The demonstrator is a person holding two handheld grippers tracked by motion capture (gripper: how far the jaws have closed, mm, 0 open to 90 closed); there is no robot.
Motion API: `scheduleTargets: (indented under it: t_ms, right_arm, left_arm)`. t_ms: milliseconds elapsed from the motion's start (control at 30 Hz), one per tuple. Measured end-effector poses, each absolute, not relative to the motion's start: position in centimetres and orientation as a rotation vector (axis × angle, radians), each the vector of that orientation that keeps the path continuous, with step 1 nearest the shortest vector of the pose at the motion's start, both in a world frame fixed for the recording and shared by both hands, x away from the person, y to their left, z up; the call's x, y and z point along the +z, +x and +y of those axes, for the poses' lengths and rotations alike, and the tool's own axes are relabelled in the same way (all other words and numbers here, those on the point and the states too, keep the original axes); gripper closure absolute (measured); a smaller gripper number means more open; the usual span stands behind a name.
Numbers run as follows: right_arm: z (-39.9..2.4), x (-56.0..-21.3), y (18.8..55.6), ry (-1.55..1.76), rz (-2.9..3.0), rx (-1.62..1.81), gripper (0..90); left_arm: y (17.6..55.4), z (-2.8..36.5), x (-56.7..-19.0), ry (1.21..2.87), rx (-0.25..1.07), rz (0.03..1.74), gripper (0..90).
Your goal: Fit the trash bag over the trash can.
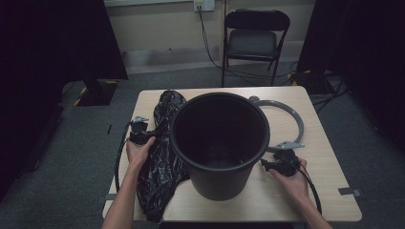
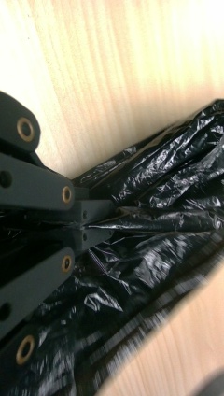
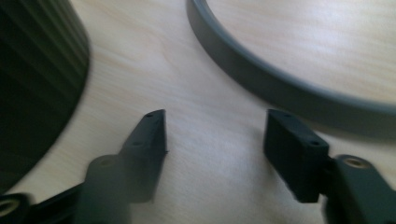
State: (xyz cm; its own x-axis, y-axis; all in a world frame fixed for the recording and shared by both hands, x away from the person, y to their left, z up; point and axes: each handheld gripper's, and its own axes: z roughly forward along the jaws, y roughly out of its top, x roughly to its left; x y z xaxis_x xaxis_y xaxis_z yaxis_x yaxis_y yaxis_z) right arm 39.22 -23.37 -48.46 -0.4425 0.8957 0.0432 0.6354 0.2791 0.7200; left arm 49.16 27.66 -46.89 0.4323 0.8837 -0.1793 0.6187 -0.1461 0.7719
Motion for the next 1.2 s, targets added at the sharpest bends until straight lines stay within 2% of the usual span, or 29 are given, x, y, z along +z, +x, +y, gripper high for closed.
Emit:
scheduleTargets:
  t_ms: [267,333,500,700,867,1200]
  right_arm:
    - [-24.0,-45.0,39.7,1.310,2.164,1.104,41.6]
    - [-24.1,-44.0,40.0,1.304,2.141,1.156,46.9]
    - [-23.7,-41.5,41.0,1.233,2.121,1.234,50.8]
    - [-23.8,-38.1,41.9,1.193,2.079,1.316,52.5]
    - [-24.5,-35.8,42.4,1.182,2.034,1.402,54.1]
    - [-24.3,-32.0,42.5,1.120,1.990,1.446,64.1]
  left_arm:
    - [46.9,27.6,-44.5,1.765,0.392,1.171,89.8]
    - [46.4,27.5,-44.2,1.737,0.379,1.158,89.8]
    - [44.8,26.9,-44.0,1.699,0.355,1.119,89.8]
    - [43.2,26.8,-41.8,1.635,0.378,1.056,89.0]
    - [42.3,26.4,-39.8,1.650,0.397,0.977,89.2]
    - [41.4,25.3,-36.2,1.610,0.455,0.850,89.3]
